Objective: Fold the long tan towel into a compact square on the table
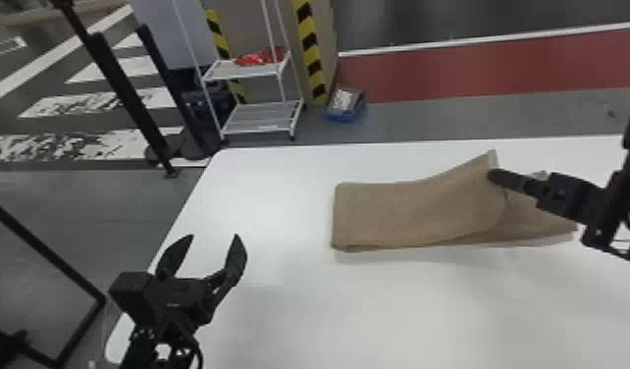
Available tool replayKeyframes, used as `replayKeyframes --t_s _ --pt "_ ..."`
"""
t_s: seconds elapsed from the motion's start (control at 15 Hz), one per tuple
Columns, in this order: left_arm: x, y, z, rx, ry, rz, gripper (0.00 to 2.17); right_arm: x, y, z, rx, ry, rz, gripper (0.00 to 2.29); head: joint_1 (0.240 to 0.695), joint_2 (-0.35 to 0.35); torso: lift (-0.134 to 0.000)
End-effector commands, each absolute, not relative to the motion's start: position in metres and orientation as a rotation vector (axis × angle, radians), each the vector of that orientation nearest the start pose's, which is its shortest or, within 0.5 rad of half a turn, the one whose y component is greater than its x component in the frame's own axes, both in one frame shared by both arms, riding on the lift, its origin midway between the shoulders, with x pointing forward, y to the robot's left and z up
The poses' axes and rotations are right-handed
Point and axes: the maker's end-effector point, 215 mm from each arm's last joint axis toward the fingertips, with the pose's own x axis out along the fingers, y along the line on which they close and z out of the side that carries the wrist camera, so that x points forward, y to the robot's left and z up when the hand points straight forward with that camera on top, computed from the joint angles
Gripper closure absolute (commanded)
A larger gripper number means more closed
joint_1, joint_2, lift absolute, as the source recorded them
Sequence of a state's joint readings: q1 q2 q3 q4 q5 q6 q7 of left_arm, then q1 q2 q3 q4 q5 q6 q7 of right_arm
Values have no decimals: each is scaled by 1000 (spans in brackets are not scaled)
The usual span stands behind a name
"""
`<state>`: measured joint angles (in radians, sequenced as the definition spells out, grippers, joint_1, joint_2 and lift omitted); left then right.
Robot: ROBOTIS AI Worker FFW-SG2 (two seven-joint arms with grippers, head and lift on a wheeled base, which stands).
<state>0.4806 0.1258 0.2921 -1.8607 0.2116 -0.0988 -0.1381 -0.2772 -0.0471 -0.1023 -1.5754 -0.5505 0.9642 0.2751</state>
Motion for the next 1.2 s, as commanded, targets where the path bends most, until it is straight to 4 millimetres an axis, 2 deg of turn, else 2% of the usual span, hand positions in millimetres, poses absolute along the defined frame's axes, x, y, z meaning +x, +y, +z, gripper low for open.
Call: replayKeyframes --t_s 0.0,0.2,0.33,0.47,0.6,0.67,0.8,1.0,1.13 --pt "433 387 -371 22 50 99 147 608 -137 -389 553 599 447 1656 695 281 -123" --pt "436 392 -378 21 59 107 147 613 -143 -382 553 582 450 1656 695 261 -123" --pt "444 402 -386 0 66 119 147 626 -169 -353 554 533 428 1656 695 256 -123" --pt "454 408 -391 -16 69 127 147 635 -191 -342 541 518 399 1656 695 243 -123" --pt "458 408 -387 -16 57 126 147 636 -198 -354 526 541 383 1656 695 220 -123" --pt "461 408 -385 -17 52 127 147 638 -194 -373 522 566 376 1656 695 215 -123" --pt "465 409 -384 -21 49 129 147 644 -186 -382 505 564 376 1656 695 212 -123" --pt "468 412 -386 -24 49 135 147 655 -192 -373 500 550 368 1656 695 217 -123" --pt "470 414 -387 -29 50 139 147 656 -195 -363 509 552 372 1656 695 215 -123"
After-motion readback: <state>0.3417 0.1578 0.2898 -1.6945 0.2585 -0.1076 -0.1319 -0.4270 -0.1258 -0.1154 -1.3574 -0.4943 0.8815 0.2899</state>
